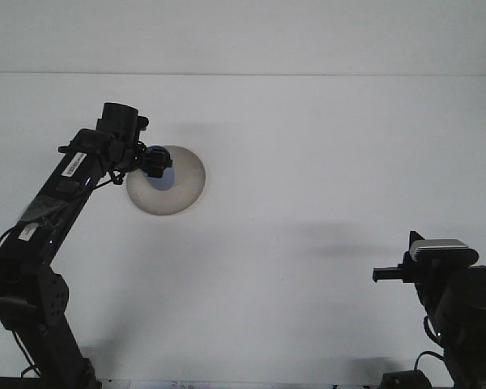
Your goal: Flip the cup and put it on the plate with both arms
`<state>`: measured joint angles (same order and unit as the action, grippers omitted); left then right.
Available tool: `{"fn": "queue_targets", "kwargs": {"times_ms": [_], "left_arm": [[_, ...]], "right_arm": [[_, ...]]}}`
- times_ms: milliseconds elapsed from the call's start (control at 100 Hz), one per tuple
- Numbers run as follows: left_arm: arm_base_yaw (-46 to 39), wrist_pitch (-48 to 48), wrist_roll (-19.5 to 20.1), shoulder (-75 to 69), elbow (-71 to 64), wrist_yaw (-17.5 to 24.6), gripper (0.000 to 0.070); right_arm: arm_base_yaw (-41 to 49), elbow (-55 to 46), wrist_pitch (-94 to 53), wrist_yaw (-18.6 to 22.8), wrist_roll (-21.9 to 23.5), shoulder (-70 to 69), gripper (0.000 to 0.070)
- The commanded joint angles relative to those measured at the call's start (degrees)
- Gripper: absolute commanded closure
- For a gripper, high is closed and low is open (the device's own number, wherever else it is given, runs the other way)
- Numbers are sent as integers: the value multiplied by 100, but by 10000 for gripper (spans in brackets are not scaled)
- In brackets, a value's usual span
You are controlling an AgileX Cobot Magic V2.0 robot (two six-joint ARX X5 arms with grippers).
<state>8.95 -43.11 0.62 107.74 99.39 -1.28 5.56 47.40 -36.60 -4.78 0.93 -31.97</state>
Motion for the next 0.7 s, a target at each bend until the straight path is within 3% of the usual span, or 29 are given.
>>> {"fn": "queue_targets", "kwargs": {"times_ms": [0,400,690], "left_arm": [[-31,133,-192,85,334,17,156],[79,372,-531,-1316,367,68,162],[393,1300,-761,-3624,-1858,52,162]], "right_arm": [[2,59,42,-17,79,-39,700],[2,59,20,-22,76,-37,700],[2,59,162,-22,79,-37,700]]}}
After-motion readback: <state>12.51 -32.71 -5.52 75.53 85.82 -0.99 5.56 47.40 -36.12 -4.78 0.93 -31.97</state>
